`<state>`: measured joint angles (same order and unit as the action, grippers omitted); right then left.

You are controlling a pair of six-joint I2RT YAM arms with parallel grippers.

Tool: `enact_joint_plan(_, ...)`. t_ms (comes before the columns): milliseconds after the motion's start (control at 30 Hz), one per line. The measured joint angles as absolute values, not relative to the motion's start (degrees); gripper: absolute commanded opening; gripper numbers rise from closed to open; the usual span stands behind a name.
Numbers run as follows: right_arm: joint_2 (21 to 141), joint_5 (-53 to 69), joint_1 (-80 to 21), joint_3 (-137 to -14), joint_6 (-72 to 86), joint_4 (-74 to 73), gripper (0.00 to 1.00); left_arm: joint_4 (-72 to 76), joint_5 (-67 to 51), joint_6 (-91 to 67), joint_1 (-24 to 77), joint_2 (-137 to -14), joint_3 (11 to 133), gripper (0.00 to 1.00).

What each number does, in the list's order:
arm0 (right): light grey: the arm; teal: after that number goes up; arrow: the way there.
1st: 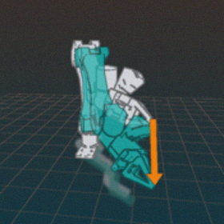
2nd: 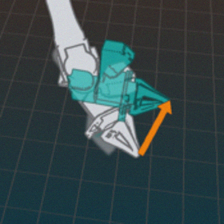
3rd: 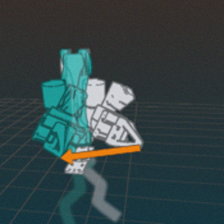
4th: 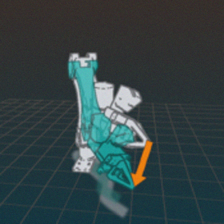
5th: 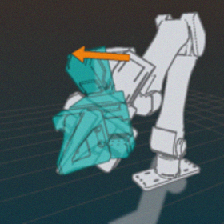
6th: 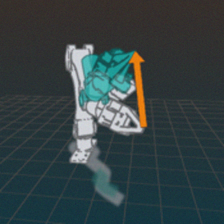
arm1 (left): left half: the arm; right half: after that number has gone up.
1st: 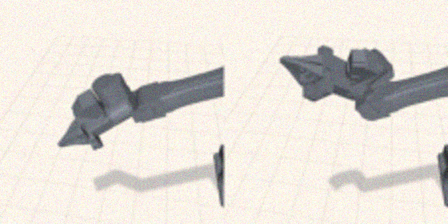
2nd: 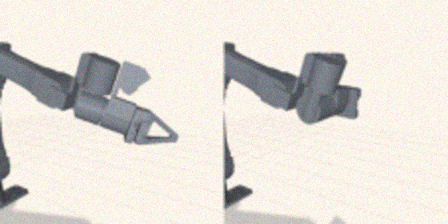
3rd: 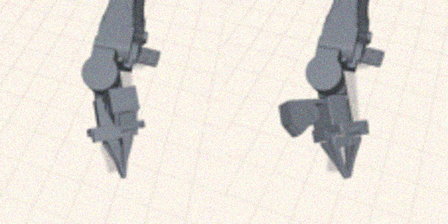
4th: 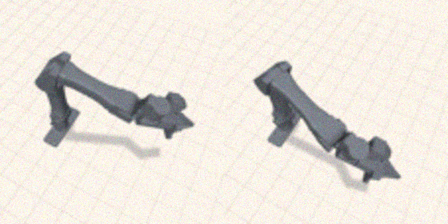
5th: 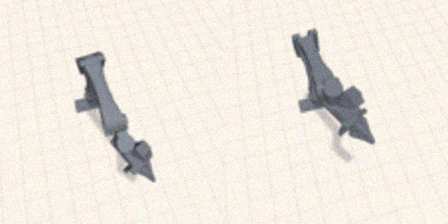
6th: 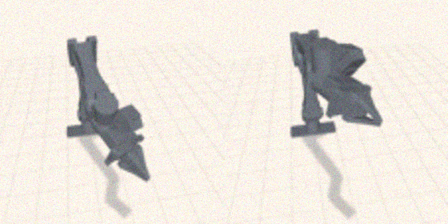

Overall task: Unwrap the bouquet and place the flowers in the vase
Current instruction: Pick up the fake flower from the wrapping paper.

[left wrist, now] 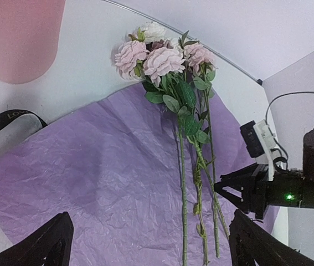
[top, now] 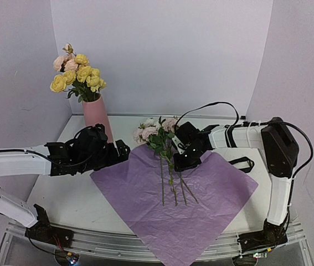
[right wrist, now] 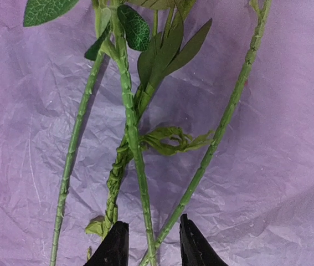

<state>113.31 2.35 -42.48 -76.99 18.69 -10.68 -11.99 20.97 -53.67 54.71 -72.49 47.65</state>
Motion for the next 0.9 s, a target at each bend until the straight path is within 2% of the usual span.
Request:
enact_joint_plan(100, 115.31, 2.04, -42.48, -78.35, 17.9, -11.1, 0.32, -12.01, 20.12, -52.77, 53.84, -72.49, 48.79, 0.99)
enact_joint_plan(233, 117.7, 2.05, -42.48, -79.97, 17.22, -11.51, 0.26, -12.11, 18.78, -51.94, 53.19, -72.49, 49.33, 0.99)
enact_joint_plan(400, 119.2, 2.28, -42.48, -81.64, 16.76, -12.11, 0.05, -12.14, 18.01, -50.97, 52.73, -72.49, 49.48, 1.0)
enact_joint_plan(467, 119.2, 2.33, -42.48, -82.08, 16.8, -12.25, 0.0, -12.14, 17.89, -50.86, 52.6, -72.51, 49.5, 0.99)
enact_joint_plan(700, 117.79, 2.55, -42.48, -81.88, 17.74, -12.42, 0.0, -13.07, 15.74, -49.74, 52.23, -75.74, 53.12, 0.99)
enact_joint_plan(900, 104.81, 3.3, -42.48, -77.35, 18.43, -12.38, 0.0, -13.41, 10.61, -48.88, 52.14, -81.81, 60.42, 0.96)
